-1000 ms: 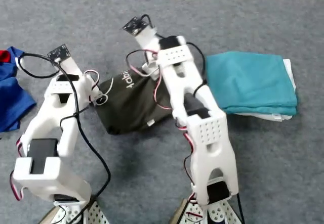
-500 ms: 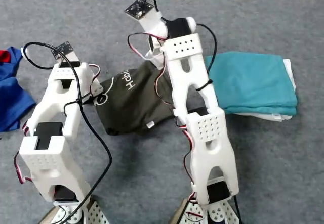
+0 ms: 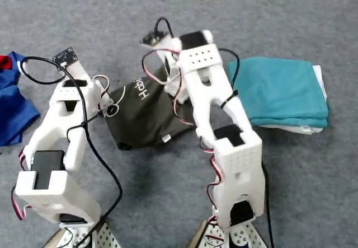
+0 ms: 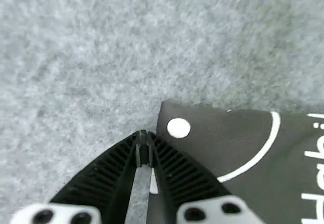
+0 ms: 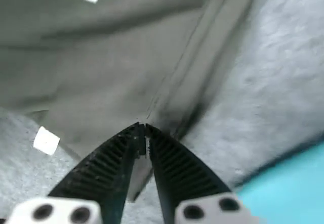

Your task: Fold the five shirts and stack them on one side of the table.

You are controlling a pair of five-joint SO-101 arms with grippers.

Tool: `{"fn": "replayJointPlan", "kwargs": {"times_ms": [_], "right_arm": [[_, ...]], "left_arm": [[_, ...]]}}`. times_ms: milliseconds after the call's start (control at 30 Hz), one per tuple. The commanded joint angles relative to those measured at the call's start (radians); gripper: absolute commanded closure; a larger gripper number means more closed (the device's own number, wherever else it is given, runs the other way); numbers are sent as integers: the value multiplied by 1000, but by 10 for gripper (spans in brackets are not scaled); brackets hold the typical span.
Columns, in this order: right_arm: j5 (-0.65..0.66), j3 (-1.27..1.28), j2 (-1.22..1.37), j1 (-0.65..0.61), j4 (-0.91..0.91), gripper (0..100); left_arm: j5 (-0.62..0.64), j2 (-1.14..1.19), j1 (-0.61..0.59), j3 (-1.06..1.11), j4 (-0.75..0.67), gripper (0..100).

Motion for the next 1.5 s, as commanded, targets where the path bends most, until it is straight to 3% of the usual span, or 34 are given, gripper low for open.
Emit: {"fn": "replayJointPlan", "kwargs": {"times_ms": [0,200,433,767,1167,1267,1467], "right_arm": [[11,186,-87,10,-140,994],[18,389,-85,90,-388,994],[29,389,-133,99,-373,994],[34,395,-473,110,-215,994],[38,433,-691,257,166,994],[32,526,-722,248,149,994],[-26,556,-728,111,-135,994]], "left_arm": [[2,-44,0,6,-32,981],[-15,39,20,-46,-23,981],[-54,67,23,-95,32,982],[-58,-42,14,-6,17,982],[-51,-375,-43,358,-331,981],[-51,-378,-49,365,-350,980],[-55,-378,-43,367,-338,981]]}}
